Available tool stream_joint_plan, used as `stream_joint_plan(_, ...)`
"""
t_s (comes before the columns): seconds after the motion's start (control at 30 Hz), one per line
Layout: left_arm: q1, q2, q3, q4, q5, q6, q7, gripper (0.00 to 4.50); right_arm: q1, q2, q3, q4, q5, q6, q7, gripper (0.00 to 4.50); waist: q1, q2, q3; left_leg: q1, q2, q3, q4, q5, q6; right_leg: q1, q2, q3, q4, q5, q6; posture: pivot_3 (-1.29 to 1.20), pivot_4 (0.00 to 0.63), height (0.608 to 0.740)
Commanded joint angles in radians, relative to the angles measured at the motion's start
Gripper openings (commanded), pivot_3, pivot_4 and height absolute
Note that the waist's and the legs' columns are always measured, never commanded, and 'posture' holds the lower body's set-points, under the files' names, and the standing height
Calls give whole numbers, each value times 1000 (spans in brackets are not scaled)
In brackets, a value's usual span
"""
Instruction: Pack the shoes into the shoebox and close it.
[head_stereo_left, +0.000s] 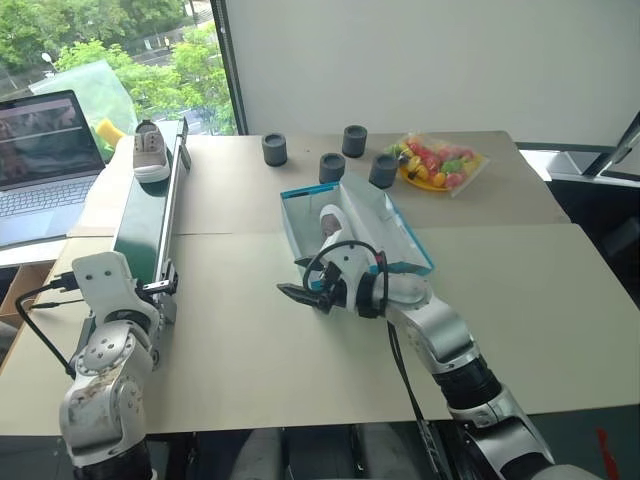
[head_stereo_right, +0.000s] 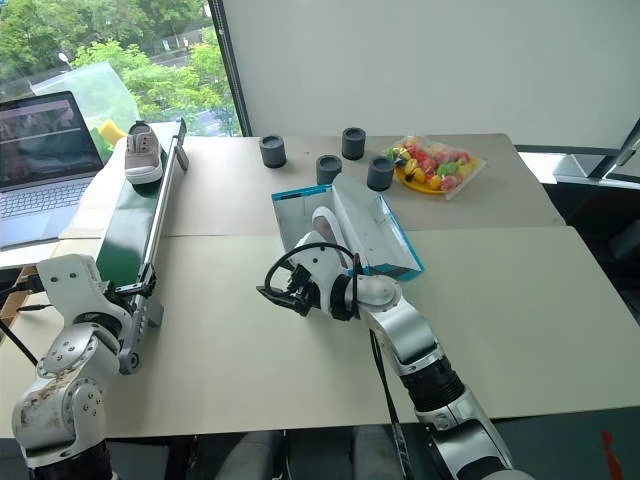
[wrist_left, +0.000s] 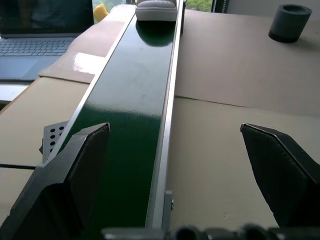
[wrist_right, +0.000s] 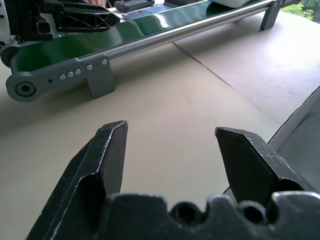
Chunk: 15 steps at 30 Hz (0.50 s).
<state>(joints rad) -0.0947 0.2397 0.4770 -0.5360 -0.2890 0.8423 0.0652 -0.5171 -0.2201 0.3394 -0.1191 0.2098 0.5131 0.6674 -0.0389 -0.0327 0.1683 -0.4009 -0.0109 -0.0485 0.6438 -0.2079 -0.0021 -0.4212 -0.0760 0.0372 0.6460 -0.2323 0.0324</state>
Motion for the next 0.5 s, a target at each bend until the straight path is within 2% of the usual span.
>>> stream_joint_plan(0.03,-54,19,66,-27,-27,76,29,4500,-5,8,-25,-28,10,8,-10,3418,0,0,0,0,0,0,0,0,0,0,0,0,0,0,0,0,150,740)
stream_joint_plan(0.33,-65,81,126,12,-35,157,11,4500,-9,37,-29,-34,19,32,-34,3418,-3,0,0,0,0,0,0,0,0,0,0,0,0,0,0,0,150,740)
stream_joint_plan(0.5,-48,78,122,13,-37,170,1,4500,8,30,-10,-56,16,35,-22,3418,-2,0,0,0,0,0,0,0,0,0,0,0,0,0,0,0,150,740)
